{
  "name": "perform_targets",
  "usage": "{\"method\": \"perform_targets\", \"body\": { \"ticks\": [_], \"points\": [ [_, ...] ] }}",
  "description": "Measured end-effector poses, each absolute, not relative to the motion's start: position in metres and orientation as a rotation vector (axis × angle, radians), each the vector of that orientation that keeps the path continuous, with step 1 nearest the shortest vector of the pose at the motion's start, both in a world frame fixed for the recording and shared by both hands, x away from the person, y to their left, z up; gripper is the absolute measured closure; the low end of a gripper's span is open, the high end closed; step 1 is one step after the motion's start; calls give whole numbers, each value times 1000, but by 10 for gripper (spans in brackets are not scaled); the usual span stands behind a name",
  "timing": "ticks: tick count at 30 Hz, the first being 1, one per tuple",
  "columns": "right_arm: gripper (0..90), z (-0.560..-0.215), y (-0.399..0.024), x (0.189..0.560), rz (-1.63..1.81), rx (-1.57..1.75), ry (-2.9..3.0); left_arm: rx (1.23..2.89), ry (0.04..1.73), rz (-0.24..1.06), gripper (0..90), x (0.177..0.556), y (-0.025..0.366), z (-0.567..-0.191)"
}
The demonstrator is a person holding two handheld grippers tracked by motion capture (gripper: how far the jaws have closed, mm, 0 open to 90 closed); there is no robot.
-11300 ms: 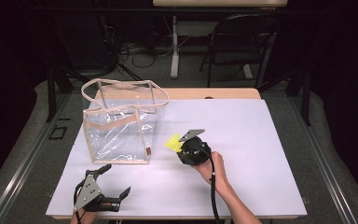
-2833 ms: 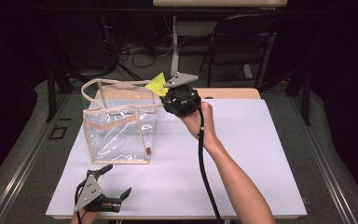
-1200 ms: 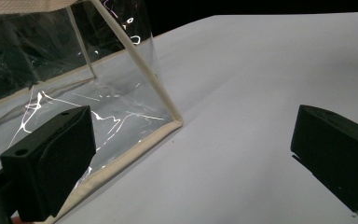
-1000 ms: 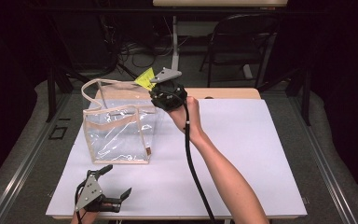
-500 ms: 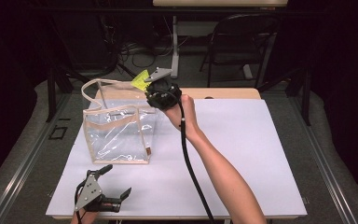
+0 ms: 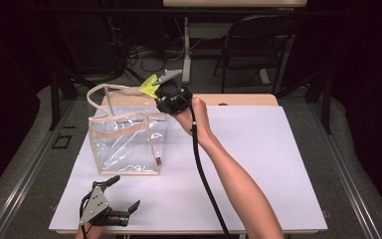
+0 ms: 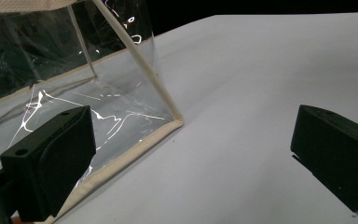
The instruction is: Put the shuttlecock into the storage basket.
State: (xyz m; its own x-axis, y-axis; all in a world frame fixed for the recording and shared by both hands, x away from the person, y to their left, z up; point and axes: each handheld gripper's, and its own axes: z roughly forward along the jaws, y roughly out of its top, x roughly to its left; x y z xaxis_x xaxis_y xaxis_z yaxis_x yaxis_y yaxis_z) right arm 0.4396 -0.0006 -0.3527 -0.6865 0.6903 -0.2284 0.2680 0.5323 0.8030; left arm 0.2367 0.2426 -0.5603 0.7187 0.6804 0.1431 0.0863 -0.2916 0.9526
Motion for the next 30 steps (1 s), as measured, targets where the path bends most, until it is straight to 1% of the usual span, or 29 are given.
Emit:
{"method": "perform_targets", "body": {
  "ticks": [30],
  "points": [
    [643, -355, 8, 454, 951, 725, 2329, 1794, 604, 659, 0, 236, 243, -560]
  ]
}}
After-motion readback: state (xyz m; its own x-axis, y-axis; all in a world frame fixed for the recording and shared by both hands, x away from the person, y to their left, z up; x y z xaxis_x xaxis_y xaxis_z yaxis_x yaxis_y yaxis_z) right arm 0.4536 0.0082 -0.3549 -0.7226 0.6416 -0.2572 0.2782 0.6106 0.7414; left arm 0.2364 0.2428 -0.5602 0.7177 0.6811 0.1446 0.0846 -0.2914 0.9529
